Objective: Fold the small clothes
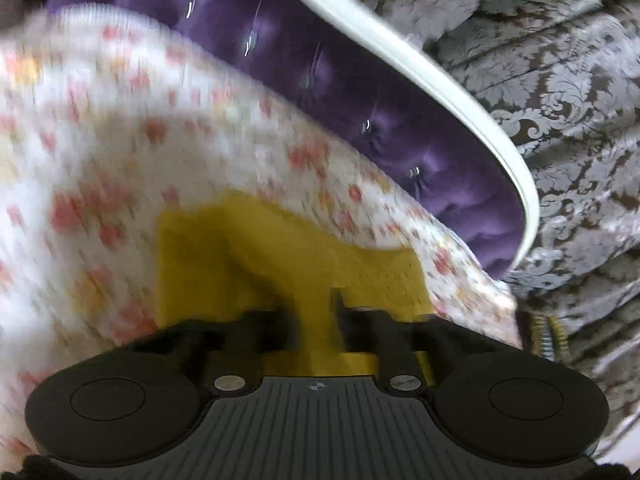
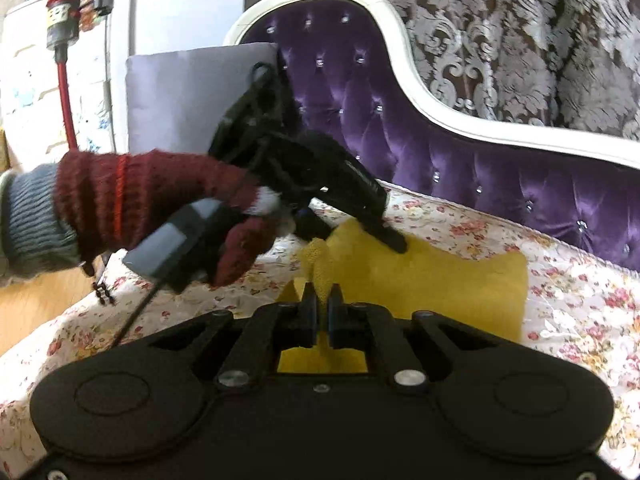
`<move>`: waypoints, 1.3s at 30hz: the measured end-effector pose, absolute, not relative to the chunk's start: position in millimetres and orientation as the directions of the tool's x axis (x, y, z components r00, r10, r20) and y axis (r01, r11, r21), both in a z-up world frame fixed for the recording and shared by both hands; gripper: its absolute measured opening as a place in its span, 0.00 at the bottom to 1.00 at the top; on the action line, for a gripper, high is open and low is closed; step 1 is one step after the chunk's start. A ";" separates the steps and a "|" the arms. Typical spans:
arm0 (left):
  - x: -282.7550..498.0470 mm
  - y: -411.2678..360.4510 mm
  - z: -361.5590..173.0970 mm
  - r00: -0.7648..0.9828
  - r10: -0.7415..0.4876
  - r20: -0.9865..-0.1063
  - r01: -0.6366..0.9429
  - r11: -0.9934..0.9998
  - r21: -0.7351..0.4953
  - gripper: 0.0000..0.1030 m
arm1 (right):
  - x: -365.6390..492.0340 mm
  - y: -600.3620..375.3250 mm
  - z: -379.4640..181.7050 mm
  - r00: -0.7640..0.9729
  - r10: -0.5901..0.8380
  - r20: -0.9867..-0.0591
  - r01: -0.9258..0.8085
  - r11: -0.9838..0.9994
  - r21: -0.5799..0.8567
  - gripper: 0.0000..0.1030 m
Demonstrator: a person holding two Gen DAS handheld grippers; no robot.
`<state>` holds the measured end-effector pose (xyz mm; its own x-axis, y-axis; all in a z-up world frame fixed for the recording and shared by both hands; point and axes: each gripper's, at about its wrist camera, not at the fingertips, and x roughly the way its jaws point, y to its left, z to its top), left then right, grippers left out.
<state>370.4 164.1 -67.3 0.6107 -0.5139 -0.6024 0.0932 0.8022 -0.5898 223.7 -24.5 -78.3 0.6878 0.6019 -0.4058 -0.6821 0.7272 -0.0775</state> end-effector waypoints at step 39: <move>292.4 153.0 -83.8 0.622 -0.300 -0.723 0.157 0.953 -0.261 0.86 | 422.7 -103.6 -125.9 0.672 0.453 -0.585 -0.370 0.891 0.265 0.74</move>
